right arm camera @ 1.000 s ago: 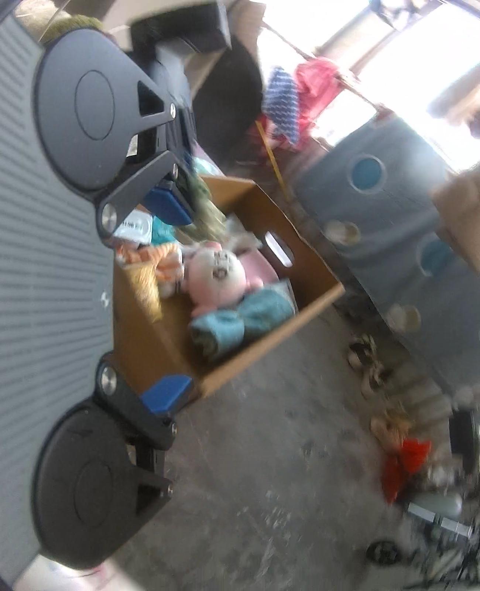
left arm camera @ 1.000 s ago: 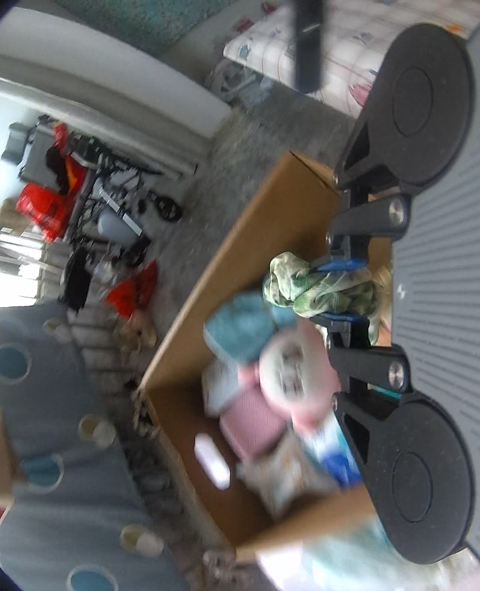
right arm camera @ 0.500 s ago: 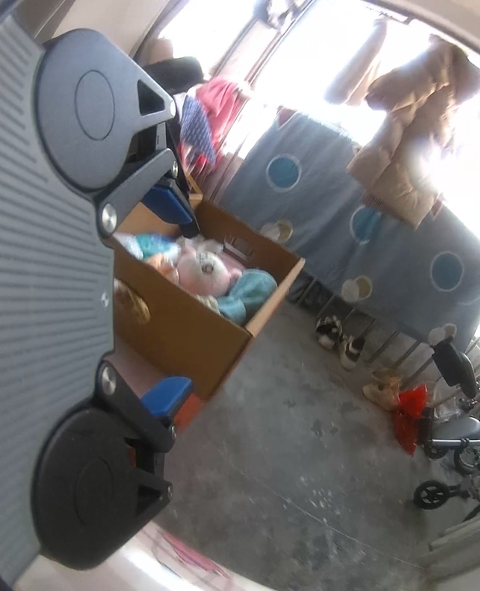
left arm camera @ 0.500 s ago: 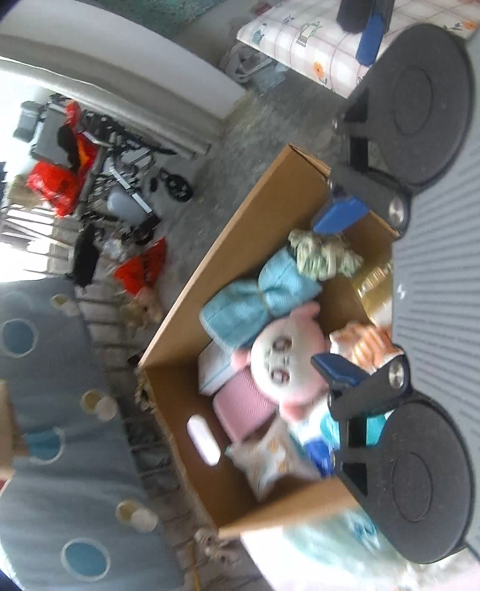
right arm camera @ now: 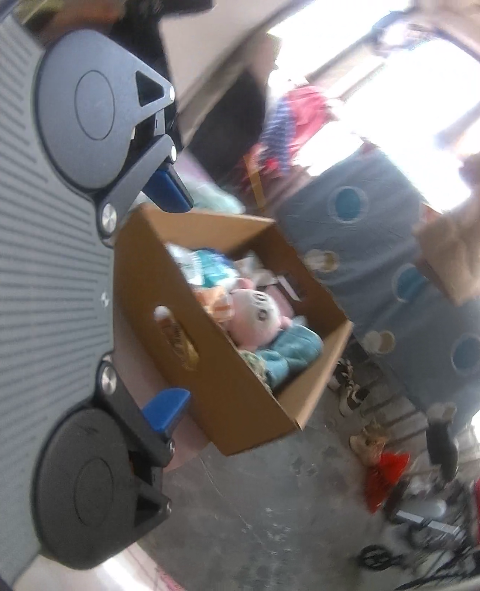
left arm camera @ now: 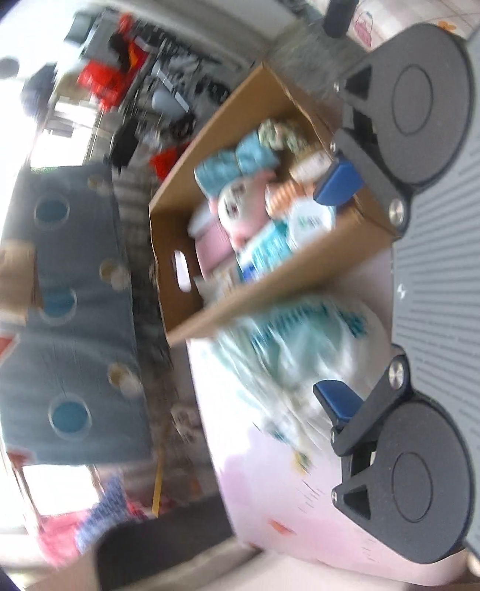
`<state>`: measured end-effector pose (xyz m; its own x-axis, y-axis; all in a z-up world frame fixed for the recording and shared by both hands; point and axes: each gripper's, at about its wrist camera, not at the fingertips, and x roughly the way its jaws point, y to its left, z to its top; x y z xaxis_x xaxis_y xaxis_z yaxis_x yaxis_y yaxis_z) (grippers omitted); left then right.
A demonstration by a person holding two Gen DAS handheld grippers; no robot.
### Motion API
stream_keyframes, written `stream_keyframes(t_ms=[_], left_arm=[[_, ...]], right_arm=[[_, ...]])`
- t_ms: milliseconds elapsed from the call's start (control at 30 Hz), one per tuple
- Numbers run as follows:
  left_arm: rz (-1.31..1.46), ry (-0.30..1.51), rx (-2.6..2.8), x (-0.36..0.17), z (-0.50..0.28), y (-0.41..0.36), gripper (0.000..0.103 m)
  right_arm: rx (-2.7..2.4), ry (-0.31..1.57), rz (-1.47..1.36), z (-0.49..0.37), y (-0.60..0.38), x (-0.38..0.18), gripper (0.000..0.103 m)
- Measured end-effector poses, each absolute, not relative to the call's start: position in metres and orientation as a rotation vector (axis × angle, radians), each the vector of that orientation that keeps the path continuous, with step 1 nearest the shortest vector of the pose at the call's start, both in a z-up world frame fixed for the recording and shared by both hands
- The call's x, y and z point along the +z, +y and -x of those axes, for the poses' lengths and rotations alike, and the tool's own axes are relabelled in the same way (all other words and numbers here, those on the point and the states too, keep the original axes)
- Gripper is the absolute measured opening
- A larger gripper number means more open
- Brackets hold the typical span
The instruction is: Organize soft objects
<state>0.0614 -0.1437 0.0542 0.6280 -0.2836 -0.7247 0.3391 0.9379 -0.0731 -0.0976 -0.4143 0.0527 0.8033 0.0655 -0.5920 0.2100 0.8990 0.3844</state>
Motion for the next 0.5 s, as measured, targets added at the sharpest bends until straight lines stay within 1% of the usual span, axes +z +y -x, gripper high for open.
stream_keyframes(t_ms=[100,267,500], left_arm=[[-0.058,0.819,-0.28,0.047,-0.052,-0.12,0.103],[-0.051,0.836,-0.182,0.035,-0.042,-0.092,0.103],[-0.011,0.819,-0.095,0.025,-0.031,-0.076,0.103]], right_arm=[[-0.063,0.672,-0.303,0.086,-0.38,0.05,0.102],[-0.046,0.694,-0.149,0.069,-0.341,0.048,0.102],[-0.104,0.637,0.088,0.058,-0.303,0.055,0.102]])
